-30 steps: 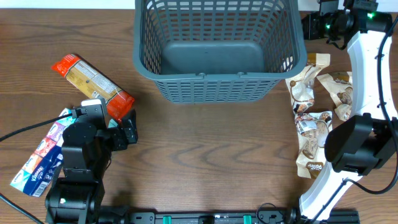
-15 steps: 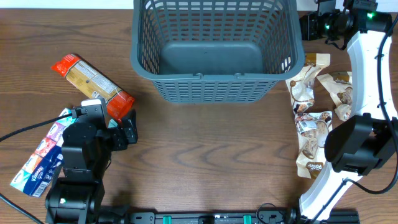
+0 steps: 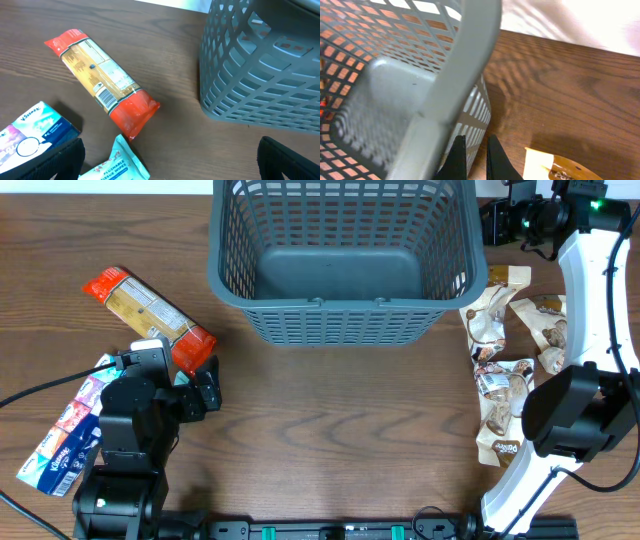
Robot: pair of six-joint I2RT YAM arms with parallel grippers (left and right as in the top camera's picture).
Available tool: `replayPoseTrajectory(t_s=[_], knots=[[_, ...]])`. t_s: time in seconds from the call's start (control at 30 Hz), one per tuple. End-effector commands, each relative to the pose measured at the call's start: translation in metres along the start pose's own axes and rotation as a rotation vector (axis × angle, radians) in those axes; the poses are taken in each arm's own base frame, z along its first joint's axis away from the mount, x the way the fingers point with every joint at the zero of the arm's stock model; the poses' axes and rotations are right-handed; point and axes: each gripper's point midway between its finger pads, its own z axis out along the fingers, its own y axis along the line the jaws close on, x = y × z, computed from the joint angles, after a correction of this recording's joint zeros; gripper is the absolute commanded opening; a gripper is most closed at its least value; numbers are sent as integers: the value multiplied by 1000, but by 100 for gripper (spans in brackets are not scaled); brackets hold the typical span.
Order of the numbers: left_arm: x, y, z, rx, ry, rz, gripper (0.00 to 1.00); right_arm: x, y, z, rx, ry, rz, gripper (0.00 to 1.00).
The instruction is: Pack container
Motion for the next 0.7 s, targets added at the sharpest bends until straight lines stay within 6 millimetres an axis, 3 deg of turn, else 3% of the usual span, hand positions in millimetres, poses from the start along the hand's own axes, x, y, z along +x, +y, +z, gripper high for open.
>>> replayPoseTrajectory(t_s=[0.0,0.67], knots=[[-11,1,-5,-10,-27,-16,99,-4,18,1,-73,-13,-40,1],[-10,1,-5,-10,-27,-16,98,-1,26,0,-120,-8,-54,1]])
